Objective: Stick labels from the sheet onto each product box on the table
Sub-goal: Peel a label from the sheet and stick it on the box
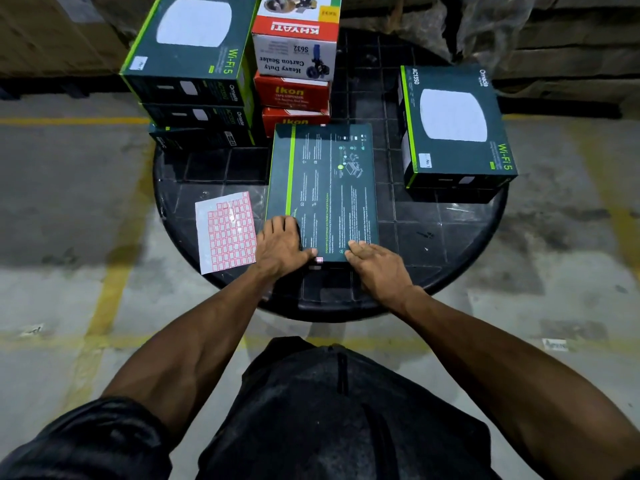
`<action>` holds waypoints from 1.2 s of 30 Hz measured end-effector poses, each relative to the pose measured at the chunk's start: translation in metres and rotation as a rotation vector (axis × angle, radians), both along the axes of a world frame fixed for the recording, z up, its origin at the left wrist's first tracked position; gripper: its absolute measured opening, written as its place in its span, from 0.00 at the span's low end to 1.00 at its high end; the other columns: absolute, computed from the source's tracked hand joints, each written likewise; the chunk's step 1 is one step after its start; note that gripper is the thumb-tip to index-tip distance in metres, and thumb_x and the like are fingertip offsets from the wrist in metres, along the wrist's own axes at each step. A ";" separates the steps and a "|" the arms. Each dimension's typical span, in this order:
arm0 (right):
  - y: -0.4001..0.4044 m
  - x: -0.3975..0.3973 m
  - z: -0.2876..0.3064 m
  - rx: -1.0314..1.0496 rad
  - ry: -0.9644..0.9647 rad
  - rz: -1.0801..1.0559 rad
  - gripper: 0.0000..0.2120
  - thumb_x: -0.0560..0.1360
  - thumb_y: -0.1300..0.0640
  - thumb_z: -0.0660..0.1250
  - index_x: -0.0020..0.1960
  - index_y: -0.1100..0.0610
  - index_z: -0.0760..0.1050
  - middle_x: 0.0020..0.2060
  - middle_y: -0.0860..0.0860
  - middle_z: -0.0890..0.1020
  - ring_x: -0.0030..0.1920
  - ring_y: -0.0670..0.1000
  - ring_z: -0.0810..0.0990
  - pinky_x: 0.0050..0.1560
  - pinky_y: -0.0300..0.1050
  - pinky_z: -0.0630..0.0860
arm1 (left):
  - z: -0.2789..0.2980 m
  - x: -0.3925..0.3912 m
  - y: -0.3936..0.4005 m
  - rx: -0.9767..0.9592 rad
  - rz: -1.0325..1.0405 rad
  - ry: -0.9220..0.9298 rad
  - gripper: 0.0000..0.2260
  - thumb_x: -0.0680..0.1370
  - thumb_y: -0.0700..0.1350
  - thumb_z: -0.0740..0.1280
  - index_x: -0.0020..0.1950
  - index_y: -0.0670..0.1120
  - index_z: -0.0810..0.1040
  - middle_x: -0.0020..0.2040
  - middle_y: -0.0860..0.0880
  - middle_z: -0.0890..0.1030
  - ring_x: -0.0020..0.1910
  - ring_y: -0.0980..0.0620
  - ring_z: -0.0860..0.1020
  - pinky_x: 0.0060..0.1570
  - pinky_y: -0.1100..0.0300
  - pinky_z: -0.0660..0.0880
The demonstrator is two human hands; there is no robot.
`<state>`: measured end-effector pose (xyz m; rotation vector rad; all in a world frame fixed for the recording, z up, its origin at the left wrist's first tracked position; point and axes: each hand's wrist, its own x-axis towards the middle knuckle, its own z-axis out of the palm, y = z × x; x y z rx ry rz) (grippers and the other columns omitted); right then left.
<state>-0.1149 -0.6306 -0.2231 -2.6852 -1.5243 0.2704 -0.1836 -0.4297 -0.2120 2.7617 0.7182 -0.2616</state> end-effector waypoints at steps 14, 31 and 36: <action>-0.001 0.001 -0.003 0.045 -0.005 0.016 0.25 0.81 0.63 0.59 0.77 0.57 0.61 0.77 0.55 0.62 0.75 0.54 0.64 0.75 0.46 0.56 | 0.003 -0.008 -0.001 0.007 -0.069 0.018 0.30 0.79 0.62 0.59 0.71 0.42 0.62 0.70 0.42 0.65 0.67 0.44 0.63 0.67 0.49 0.61; 0.001 0.000 -0.001 0.003 0.002 0.015 0.23 0.80 0.63 0.62 0.75 0.59 0.65 0.75 0.57 0.65 0.73 0.56 0.67 0.73 0.47 0.60 | -0.018 -0.020 -0.011 0.324 -0.197 0.183 0.48 0.73 0.74 0.46 0.78 0.37 0.49 0.78 0.39 0.55 0.76 0.38 0.55 0.72 0.45 0.56; 0.001 0.001 -0.001 -0.011 0.003 0.015 0.22 0.79 0.63 0.61 0.73 0.60 0.68 0.74 0.57 0.67 0.72 0.57 0.68 0.72 0.49 0.63 | -0.017 -0.022 -0.009 0.316 -0.219 0.187 0.48 0.74 0.73 0.53 0.78 0.37 0.46 0.79 0.39 0.52 0.77 0.39 0.52 0.74 0.45 0.54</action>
